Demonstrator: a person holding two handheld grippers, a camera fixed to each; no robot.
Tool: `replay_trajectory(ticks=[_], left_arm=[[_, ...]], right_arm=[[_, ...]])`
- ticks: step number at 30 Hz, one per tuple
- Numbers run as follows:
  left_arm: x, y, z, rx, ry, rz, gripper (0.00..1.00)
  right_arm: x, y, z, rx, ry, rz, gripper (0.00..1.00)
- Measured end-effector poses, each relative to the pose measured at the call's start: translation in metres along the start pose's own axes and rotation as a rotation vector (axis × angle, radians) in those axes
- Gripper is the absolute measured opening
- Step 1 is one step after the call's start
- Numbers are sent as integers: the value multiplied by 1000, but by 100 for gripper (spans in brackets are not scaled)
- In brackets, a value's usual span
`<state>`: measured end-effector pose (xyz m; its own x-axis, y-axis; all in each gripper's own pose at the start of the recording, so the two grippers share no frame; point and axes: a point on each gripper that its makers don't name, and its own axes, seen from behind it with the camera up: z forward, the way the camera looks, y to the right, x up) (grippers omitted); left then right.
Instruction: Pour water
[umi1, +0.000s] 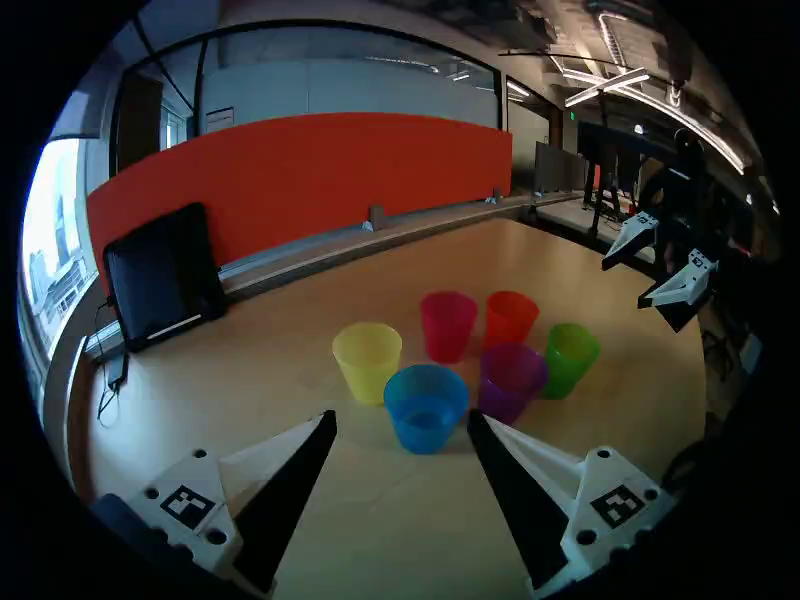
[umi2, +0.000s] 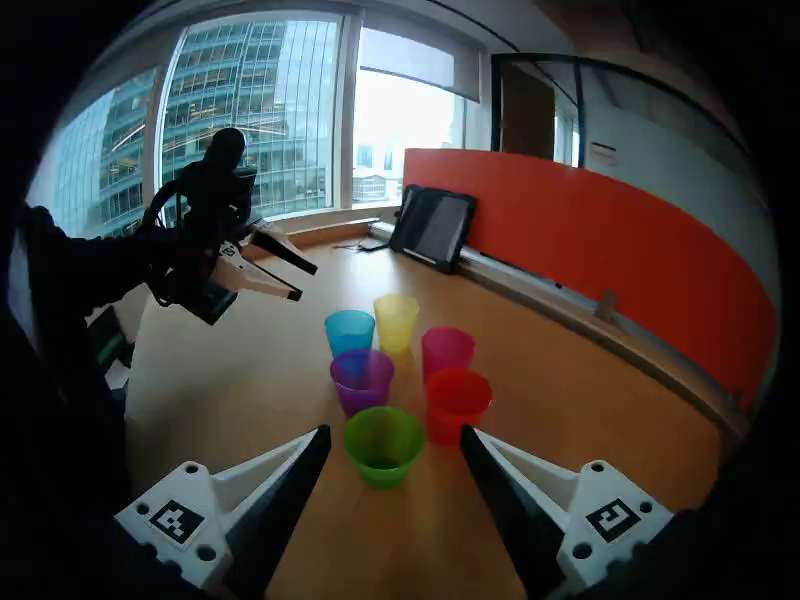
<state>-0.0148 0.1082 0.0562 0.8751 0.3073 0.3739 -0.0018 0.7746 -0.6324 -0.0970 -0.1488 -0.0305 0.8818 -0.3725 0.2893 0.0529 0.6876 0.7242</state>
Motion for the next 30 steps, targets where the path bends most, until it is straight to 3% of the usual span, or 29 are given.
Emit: replay_trajectory(ticks=[17,30], left_arm=[[-36,10,36,-63,-129,15,98],[-46,13,63,-89,-169,26,98]], right_arm=[[-44,-2,30,30,-99,-17,100],[-66,1,58,35,-167,-37,100]])
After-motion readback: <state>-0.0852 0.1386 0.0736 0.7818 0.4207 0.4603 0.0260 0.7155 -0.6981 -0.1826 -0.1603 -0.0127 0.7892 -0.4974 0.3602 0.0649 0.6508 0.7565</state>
